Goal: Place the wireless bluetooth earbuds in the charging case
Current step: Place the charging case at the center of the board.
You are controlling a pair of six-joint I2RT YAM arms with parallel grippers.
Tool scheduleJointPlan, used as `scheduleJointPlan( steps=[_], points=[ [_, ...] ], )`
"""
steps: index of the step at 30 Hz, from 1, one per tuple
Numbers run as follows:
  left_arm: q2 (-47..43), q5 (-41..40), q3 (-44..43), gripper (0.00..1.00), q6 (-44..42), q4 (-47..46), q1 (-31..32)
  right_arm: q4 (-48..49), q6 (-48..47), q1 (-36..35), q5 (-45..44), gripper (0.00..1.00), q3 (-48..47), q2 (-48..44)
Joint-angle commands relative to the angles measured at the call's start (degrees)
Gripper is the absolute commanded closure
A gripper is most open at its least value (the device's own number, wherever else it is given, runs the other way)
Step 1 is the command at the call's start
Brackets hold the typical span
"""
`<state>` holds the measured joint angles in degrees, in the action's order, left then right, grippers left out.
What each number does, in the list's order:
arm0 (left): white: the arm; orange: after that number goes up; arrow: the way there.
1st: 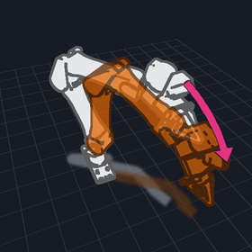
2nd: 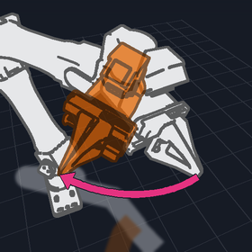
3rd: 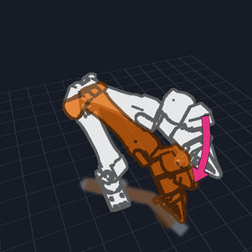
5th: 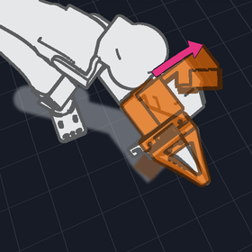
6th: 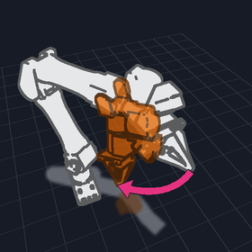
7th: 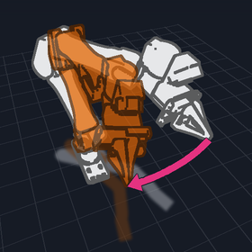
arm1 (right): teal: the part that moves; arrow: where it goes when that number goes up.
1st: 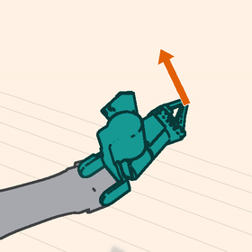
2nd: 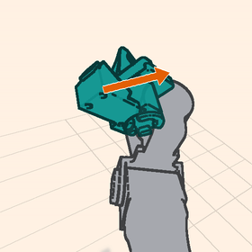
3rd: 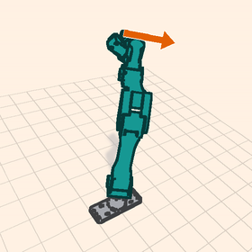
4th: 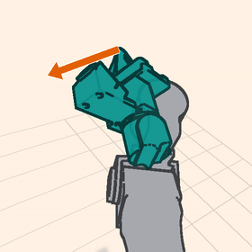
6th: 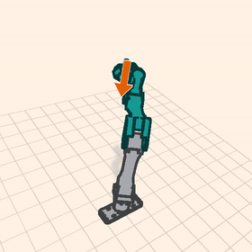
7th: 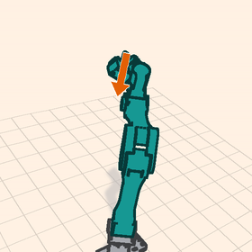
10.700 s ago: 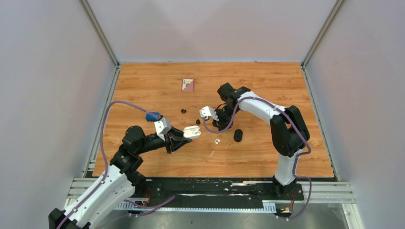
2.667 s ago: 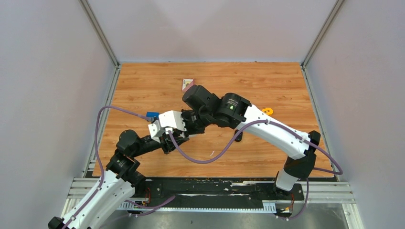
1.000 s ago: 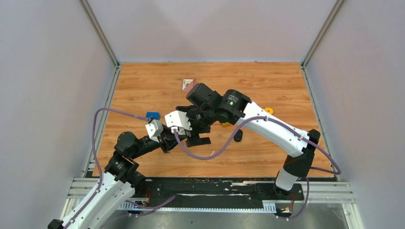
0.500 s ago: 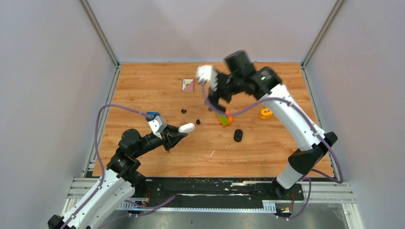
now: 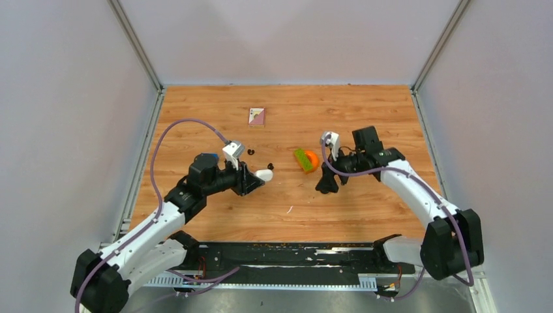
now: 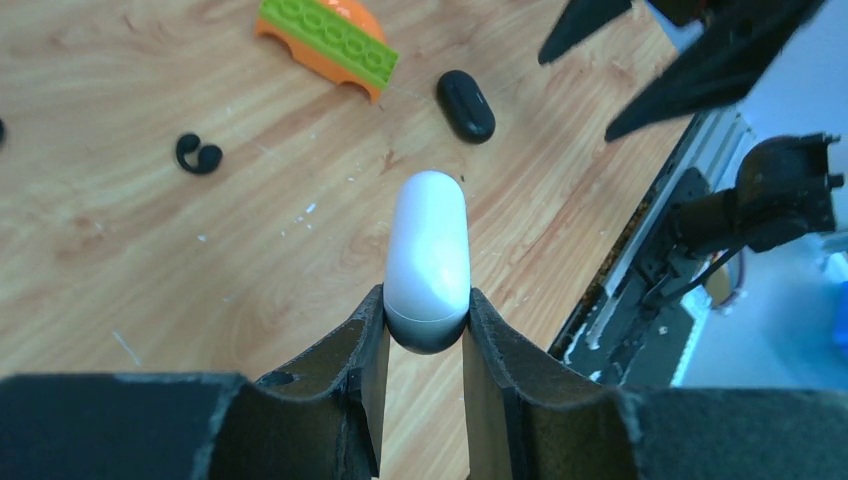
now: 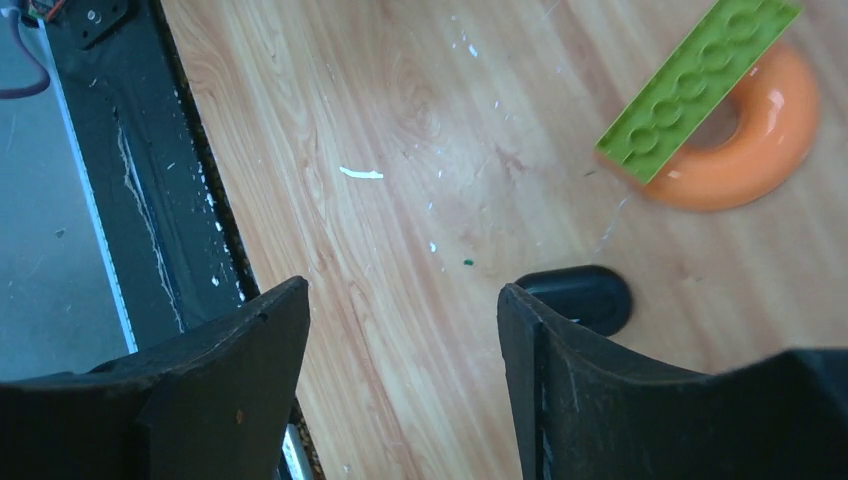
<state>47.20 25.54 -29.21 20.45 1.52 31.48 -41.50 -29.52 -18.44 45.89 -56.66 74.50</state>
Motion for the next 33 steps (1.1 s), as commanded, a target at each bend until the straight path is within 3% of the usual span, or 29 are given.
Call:
scheduleJointPlan(
  steps=[1,4,10,14,24,28,33],
  points=[
    [4.67,-0.95,-0.21,0.99,12.04,-6.33,0.05,23.66,11.47,0.34,2.81,0.29,9.55,-10.20],
    [9.85,-2.11,1.62,0.97,17.40,-10.12,0.07,23.04,8.90,0.62,-3.63,0.24,10.36,-14.94],
    [24.20,-0.07,2.39,0.95,22.66,-13.70,0.06,25.28,10.89,2.13,-0.35,0.23,13.04,-15.56],
    [27.51,0.77,3.05,0.93,23.54,-16.72,0.02,25.19,9.56,2.83,-0.50,0.22,13.28,-15.52],
    [29.76,-5.36,-1.71,0.71,16.28,1.47,0.07,24.83,7.27,4.02,-1.92,0.19,13.54,-14.33],
    [28.26,-8.62,-3.77,0.59,13.41,7.89,0.07,24.47,6.79,4.32,-2.48,0.19,13.43,-13.85],
    [22.98,-15.53,-6.69,0.53,9.91,17.94,0.07,24.17,5.83,4.68,-6.70,0.17,13.23,-12.30]
  ],
)
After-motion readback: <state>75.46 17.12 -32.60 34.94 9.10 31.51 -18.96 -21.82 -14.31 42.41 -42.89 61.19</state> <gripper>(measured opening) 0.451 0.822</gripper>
